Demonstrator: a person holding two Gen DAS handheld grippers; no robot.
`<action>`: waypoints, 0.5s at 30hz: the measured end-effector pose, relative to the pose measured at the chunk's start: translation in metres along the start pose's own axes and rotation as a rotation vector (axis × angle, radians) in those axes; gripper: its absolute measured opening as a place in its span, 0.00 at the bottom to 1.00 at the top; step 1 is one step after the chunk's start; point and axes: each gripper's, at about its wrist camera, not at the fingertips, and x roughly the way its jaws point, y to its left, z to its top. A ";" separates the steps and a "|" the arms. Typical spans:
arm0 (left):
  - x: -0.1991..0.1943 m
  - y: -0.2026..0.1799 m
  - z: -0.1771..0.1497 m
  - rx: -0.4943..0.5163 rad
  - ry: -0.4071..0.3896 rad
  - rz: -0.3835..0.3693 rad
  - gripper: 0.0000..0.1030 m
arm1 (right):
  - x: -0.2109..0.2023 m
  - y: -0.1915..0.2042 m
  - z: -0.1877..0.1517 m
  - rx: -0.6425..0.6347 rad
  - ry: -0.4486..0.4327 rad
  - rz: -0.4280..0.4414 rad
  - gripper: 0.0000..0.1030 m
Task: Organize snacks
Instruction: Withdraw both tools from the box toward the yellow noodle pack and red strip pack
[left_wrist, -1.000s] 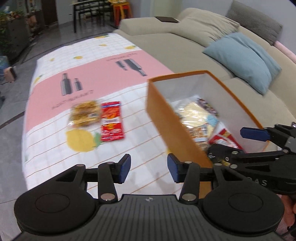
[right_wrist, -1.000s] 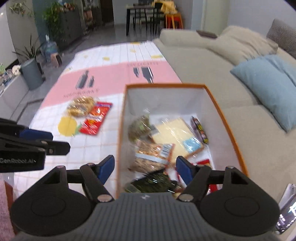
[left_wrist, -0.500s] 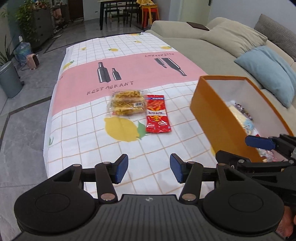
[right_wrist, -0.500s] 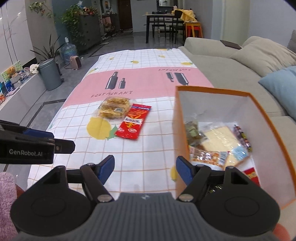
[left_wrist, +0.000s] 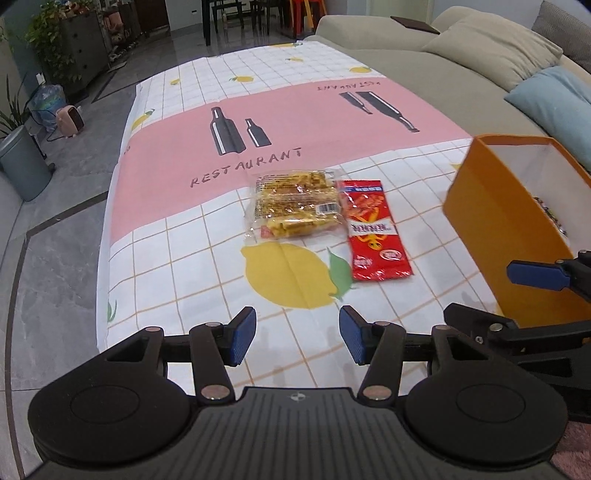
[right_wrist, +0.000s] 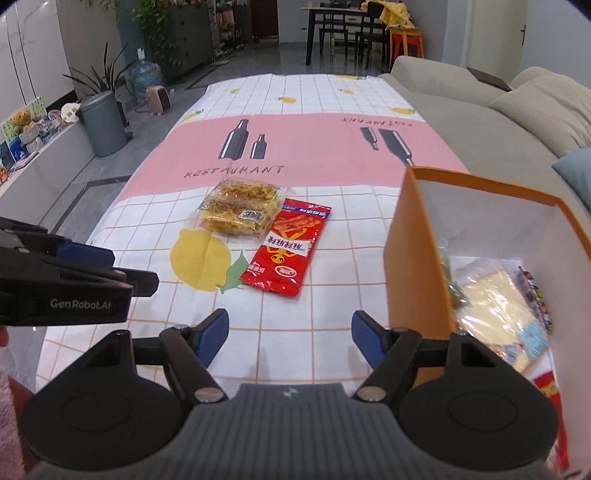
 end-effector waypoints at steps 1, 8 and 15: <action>0.004 0.002 0.002 0.001 0.003 0.003 0.60 | 0.006 0.001 0.003 0.001 0.007 0.000 0.72; 0.033 0.012 0.013 0.027 0.000 -0.007 0.60 | 0.046 0.003 0.022 0.009 0.039 -0.007 0.74; 0.068 0.029 0.023 0.052 -0.008 -0.011 0.60 | 0.093 -0.006 0.039 0.076 0.088 -0.017 0.74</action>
